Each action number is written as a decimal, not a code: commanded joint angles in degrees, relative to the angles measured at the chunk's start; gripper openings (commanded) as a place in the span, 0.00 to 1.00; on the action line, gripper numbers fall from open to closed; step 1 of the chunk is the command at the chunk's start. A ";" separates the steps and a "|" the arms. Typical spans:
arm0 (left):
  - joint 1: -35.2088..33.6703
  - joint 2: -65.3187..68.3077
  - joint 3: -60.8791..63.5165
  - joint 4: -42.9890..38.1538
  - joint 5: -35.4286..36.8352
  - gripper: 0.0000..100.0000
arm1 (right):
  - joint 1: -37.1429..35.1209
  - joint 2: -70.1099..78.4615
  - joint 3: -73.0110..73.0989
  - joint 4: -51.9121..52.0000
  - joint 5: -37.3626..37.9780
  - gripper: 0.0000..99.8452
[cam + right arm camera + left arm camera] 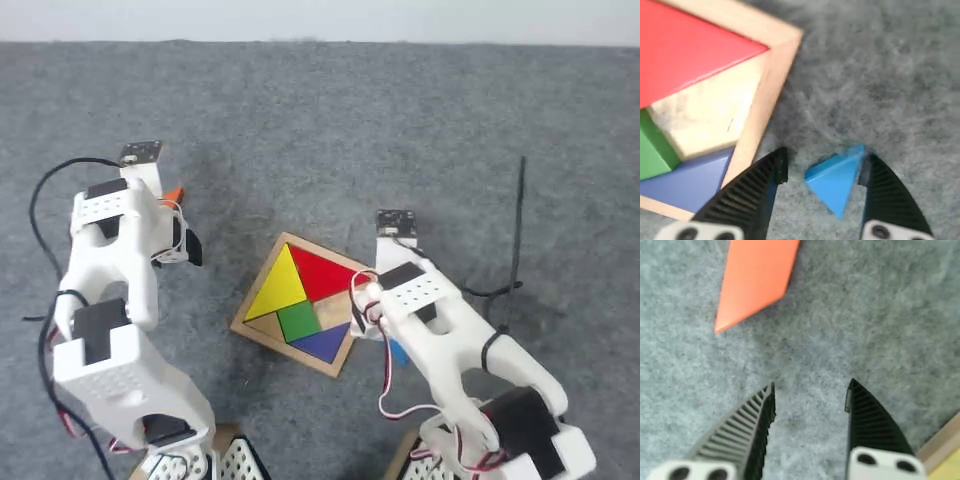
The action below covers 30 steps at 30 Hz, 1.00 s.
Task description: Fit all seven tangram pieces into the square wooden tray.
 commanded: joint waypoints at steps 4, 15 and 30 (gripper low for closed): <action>-0.18 -1.05 -0.40 -0.62 -0.62 0.22 | -0.75 2.59 1.23 0.75 4.84 0.21; -0.18 -1.05 -0.40 -0.62 -0.62 0.22 | 2.86 2.59 2.90 4.35 12.84 0.21; -0.18 -1.05 -0.40 -0.62 -0.62 0.22 | 2.95 2.68 5.36 3.38 18.64 0.20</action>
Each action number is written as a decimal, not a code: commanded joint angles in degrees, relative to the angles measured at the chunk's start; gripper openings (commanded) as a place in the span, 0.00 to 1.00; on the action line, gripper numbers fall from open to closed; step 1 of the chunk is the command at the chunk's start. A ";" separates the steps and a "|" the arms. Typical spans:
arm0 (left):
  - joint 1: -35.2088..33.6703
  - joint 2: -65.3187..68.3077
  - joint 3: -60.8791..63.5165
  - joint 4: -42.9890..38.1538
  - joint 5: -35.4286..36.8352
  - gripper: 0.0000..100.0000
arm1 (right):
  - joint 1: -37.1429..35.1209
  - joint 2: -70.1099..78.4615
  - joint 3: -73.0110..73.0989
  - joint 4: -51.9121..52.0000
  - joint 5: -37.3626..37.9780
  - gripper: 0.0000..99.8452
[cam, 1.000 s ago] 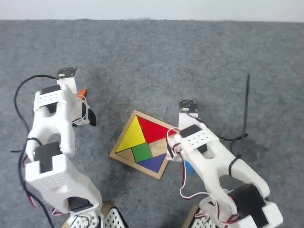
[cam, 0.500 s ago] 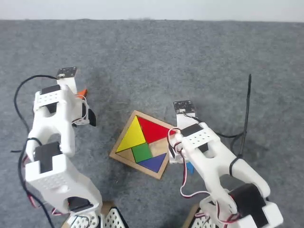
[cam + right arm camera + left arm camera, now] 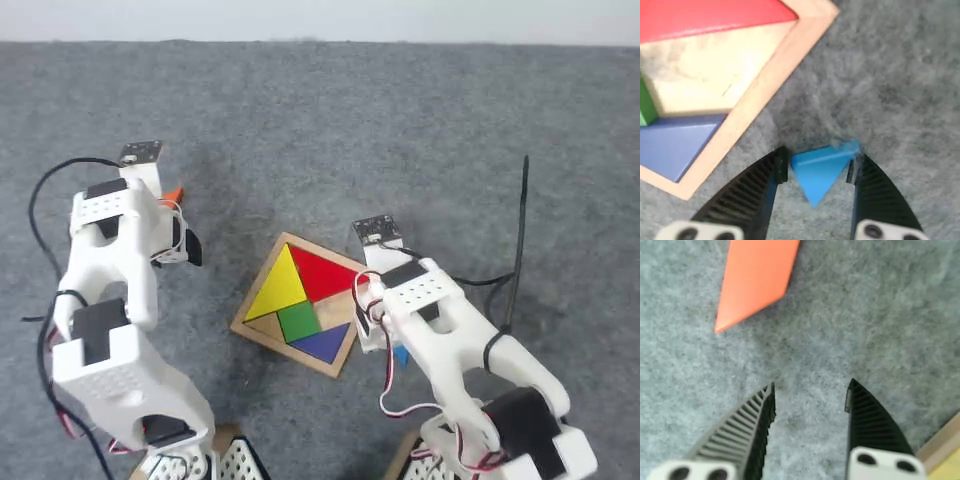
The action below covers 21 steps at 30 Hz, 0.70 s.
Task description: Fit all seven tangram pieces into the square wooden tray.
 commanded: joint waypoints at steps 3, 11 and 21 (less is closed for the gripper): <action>-0.18 -1.05 -0.40 -0.62 -0.62 0.22 | 1.54 2.24 4.84 -0.57 1.58 0.20; -0.18 -1.05 -0.40 -0.62 -0.62 0.22 | 1.54 2.15 4.66 -0.57 1.67 0.09; -0.18 -1.05 -0.40 -0.62 -0.62 0.22 | 1.63 1.63 4.57 1.01 5.01 0.10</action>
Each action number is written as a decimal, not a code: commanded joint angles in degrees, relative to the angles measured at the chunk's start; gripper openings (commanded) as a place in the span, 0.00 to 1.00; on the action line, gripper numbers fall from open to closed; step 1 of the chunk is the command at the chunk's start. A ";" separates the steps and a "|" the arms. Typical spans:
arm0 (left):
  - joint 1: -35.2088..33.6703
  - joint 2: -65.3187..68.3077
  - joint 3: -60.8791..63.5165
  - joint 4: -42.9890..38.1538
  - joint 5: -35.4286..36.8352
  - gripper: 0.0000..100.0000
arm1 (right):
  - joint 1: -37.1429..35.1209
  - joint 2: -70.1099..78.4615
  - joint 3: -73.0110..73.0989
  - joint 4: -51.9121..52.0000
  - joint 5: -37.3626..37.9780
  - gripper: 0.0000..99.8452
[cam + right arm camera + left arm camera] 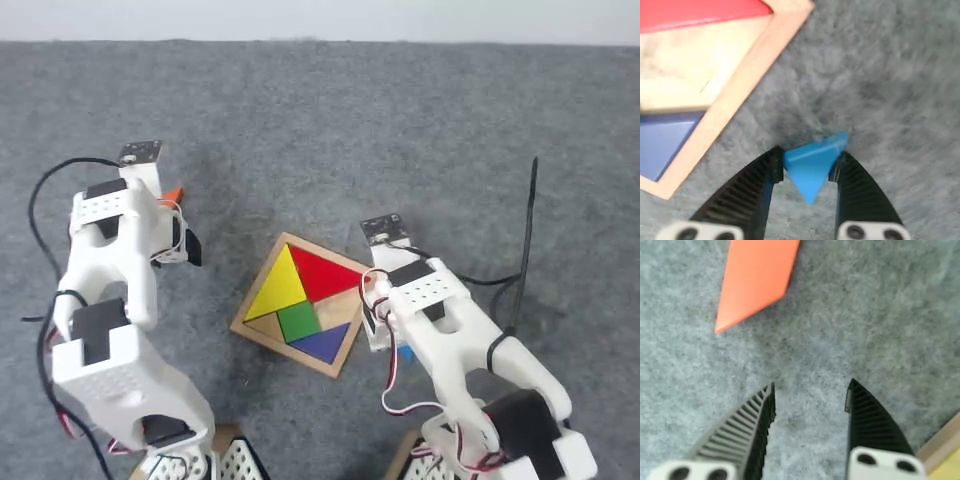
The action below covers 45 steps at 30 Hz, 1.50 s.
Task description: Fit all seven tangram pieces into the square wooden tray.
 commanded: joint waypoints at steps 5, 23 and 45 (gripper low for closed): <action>-0.18 -1.05 -0.40 -0.62 -0.62 0.22 | 0.04 1.71 1.49 4.44 3.43 0.10; -0.18 -1.05 -0.40 -0.62 -0.70 0.22 | -0.22 1.63 -7.03 12.97 5.98 0.10; -0.18 -1.05 -0.40 -0.62 -0.70 0.22 | -10.24 2.33 -27.96 20.35 5.45 0.10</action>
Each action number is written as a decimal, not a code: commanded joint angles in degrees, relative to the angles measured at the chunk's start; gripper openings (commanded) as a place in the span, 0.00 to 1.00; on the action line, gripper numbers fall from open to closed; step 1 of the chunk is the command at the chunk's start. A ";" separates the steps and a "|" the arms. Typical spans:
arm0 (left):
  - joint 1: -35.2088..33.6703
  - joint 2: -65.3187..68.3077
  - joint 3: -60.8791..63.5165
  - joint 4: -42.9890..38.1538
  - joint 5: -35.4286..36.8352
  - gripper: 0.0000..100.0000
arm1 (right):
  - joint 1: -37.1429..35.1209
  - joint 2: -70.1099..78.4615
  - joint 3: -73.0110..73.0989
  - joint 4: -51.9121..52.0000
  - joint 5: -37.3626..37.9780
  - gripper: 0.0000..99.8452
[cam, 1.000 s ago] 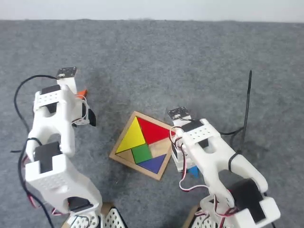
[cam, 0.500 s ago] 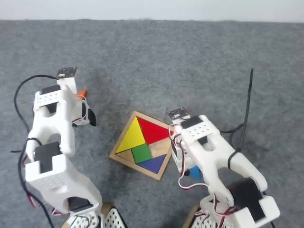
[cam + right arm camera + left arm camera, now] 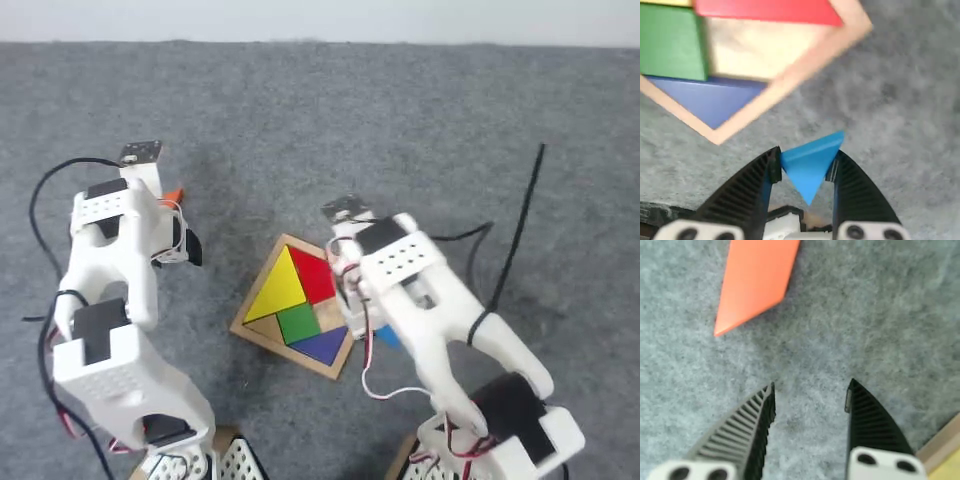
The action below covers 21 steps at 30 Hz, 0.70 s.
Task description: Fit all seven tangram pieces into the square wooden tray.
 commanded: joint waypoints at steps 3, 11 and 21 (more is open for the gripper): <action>-0.18 -1.05 -0.40 -0.62 -0.70 0.22 | -5.76 -0.22 -4.13 -9.19 0.79 0.10; -0.18 -1.05 -0.31 -0.62 -0.79 0.22 | -7.25 9.54 -8.09 -16.22 -2.64 0.10; -0.18 -1.05 -0.31 -0.62 -0.88 0.22 | -8.04 20.26 -15.82 -16.57 -12.31 0.10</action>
